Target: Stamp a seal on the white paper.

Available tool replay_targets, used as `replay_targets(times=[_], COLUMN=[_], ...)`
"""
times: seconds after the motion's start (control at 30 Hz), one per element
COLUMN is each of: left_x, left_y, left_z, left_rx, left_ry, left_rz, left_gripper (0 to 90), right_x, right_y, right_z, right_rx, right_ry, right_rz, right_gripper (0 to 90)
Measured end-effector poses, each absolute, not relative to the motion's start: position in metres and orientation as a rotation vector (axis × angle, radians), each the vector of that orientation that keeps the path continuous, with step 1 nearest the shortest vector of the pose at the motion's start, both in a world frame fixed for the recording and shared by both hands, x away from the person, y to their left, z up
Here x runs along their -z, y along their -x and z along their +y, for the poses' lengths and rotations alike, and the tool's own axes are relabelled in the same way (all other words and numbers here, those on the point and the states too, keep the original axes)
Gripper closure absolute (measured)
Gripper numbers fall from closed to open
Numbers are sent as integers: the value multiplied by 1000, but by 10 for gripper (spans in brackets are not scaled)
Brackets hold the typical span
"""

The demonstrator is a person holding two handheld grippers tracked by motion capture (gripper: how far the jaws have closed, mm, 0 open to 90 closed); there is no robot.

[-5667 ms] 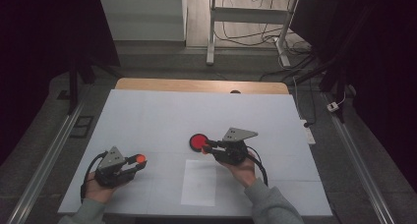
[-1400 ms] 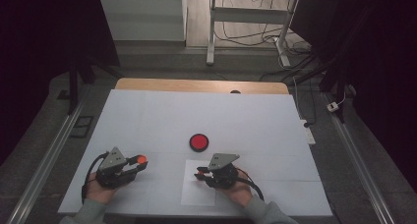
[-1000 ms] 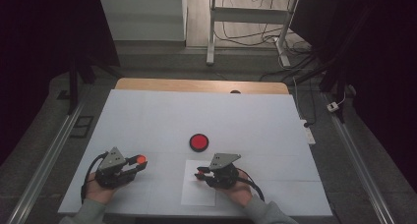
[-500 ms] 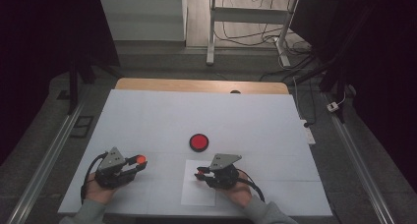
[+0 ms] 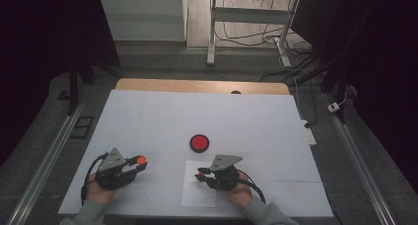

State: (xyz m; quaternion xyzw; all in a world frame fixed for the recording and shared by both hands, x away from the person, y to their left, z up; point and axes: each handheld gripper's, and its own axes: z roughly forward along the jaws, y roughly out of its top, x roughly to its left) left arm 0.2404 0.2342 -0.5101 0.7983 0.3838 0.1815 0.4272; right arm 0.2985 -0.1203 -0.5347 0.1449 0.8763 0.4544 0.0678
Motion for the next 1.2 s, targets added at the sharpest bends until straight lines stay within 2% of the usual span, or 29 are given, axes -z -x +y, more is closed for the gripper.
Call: replay_targets(times=[0.53,0.67,0.8,1.2], left_x=[510,510,510,511], left_y=[-241,-242,-242,-242], left_z=[236,236,236,235], left_rx=[-458,-458,-459,-455], left_ry=[-1988,-1986,-1988,-1991], left_rz=[965,968,967,963], left_gripper=[647,647,647,647], right_x=[534,513,496,487], right_y=[-301,-306,-306,-306], right_z=[-122,-135,-144,-148], right_rx=[-1395,-1622,-1700,-1740], right_ry=[-474,-557,-556,-568], right_rz=[2650,2533,2475,2470], right_gripper=[724,723,725,726])
